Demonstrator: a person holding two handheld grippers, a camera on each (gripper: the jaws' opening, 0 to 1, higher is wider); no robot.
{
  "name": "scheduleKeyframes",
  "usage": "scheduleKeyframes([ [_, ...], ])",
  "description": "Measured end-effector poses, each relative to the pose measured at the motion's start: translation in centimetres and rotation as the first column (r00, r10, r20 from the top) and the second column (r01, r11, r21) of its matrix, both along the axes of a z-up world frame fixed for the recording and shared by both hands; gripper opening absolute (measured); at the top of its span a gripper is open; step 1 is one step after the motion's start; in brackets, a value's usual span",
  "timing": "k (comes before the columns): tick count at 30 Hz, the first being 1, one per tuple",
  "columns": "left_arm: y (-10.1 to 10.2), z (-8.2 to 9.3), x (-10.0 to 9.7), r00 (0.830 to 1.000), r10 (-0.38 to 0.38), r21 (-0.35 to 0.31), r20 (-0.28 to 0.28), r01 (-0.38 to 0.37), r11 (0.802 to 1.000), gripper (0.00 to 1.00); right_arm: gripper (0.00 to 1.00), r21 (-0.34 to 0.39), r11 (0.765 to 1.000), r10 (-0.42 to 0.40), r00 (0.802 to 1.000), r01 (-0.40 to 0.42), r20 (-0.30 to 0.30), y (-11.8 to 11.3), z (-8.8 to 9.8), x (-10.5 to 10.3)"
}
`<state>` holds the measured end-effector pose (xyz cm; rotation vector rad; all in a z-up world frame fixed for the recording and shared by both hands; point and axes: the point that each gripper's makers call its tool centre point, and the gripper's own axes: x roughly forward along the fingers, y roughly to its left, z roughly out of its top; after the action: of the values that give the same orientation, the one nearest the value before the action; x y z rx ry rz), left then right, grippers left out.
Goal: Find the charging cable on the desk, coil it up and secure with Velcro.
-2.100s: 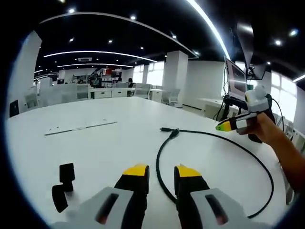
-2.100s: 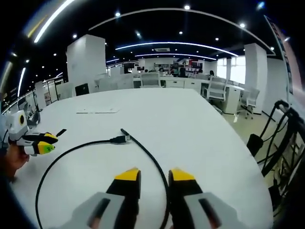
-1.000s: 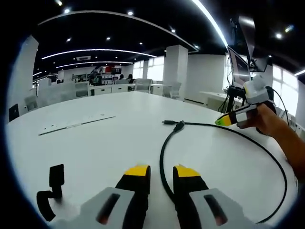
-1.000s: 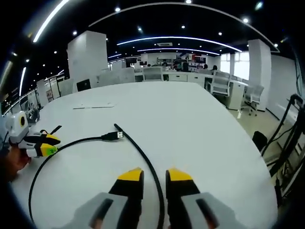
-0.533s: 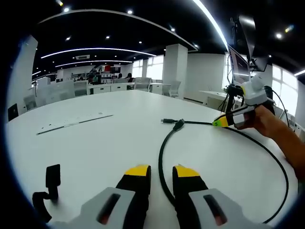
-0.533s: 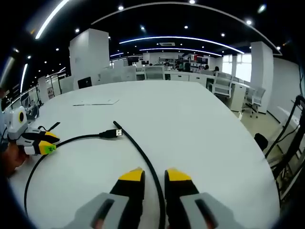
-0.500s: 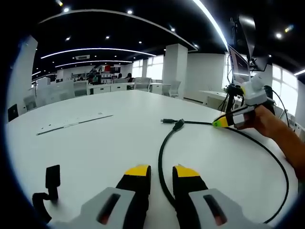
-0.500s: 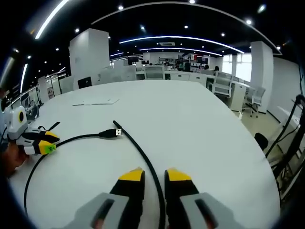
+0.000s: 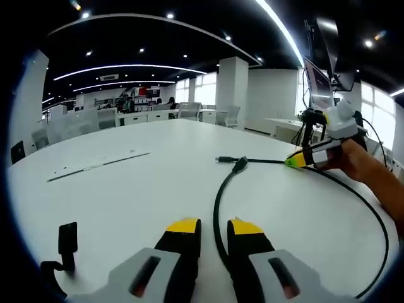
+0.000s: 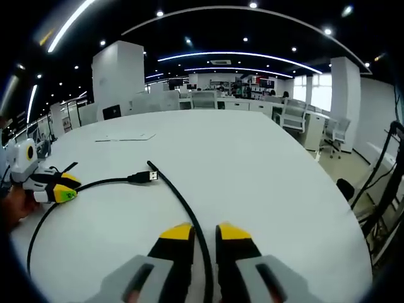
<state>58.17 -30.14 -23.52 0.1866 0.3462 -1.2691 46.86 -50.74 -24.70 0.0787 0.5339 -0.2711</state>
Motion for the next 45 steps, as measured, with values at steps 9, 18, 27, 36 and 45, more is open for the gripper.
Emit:
scheduleKeyframes([
  [9, 0.02, 0.05, -0.32, 1.0, -0.006, -0.001, 0.016, 0.006, 1.0, 0.17, 0.15, -0.011, 1.0, -0.001, 1.0, 0.001, 0.004, 0.2, 0.13, 0.03],
  [18, -0.6, 0.03, -0.48, 1.0, -0.002, -0.006, 0.028, 0.002, 1.0, 0.13, 0.12, -0.023, 1.0, 0.013, 1.0, -0.013, 0.01, 0.5, 0.19, 0.16],
  [27, -0.78, 0.05, -0.69, 1.0, -0.005, -0.013, 0.026, 0.006, 1.0, 0.12, 0.1, -0.026, 1.0, 0.016, 1.0, -0.016, 0.02, 0.58, 0.26, 0.14],
  [36, -0.62, -0.09, -0.84, 1.0, -0.002, -0.016, 0.023, 0.002, 1.0, 0.09, 0.08, -0.025, 0.999, 0.021, 1.0, -0.021, 0.011, 0.8, 0.19, 0.03],
  [45, -0.76, -0.15, -0.57, 1.0, 0.003, -0.019, 0.016, -0.003, 1.0, 0.06, 0.05, -0.022, 0.999, 0.032, 0.999, -0.032, 0.006, 1.0, 0.07, -0.13],
])
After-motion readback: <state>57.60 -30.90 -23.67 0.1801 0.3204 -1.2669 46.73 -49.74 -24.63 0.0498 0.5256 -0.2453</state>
